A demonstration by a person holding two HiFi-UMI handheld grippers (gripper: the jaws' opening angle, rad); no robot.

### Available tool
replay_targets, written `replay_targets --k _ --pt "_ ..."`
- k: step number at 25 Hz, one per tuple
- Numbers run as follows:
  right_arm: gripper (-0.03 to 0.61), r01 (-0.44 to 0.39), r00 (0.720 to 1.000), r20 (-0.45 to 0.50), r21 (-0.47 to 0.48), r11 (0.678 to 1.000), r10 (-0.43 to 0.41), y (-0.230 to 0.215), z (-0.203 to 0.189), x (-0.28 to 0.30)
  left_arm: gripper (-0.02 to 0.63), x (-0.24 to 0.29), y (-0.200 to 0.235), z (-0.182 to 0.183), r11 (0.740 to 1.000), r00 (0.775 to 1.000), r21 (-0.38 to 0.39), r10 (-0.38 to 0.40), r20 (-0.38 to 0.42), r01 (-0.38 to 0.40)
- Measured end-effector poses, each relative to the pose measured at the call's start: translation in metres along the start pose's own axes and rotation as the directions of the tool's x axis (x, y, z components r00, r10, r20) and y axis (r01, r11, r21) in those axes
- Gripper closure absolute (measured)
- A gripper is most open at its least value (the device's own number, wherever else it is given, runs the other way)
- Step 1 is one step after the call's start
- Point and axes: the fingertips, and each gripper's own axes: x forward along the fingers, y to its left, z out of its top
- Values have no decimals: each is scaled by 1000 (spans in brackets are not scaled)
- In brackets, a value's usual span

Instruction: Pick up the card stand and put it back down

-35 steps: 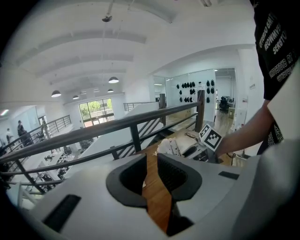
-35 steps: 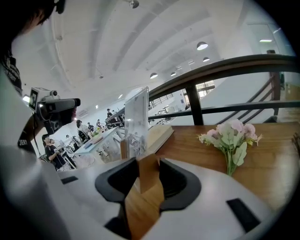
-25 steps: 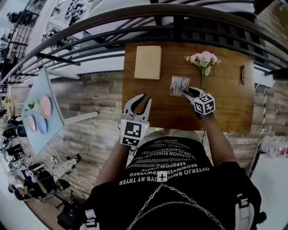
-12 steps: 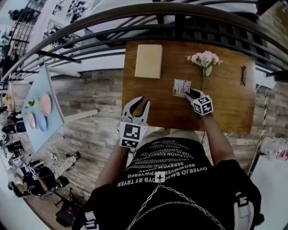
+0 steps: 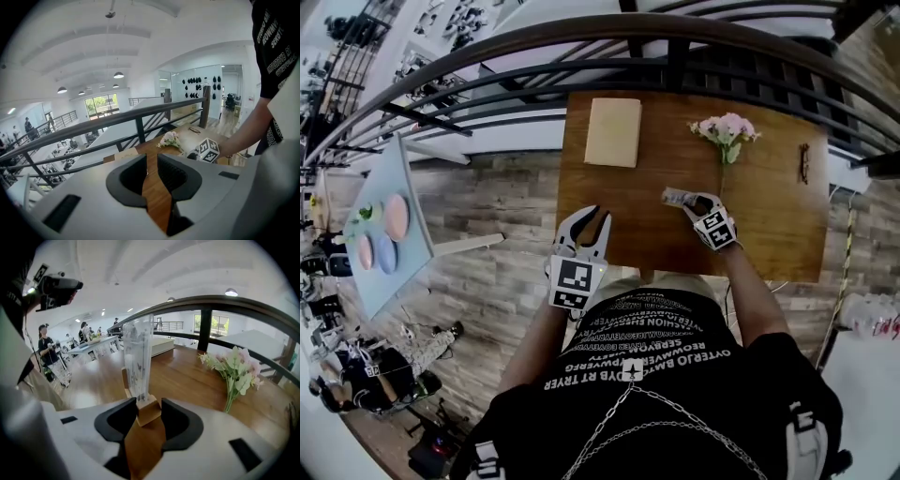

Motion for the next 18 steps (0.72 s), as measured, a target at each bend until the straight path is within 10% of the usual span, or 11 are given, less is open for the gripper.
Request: replay_targets --k 11,18 --pt "390 103 992 58 123 987 -110 -7 3 -50 531 -12 0 6 1000 996 -11 -16 93 18" --pt "561 233 952 167 153 960 -257 10 44 -114 583 -42 2 43 1000 951 -19 -8 308 14"
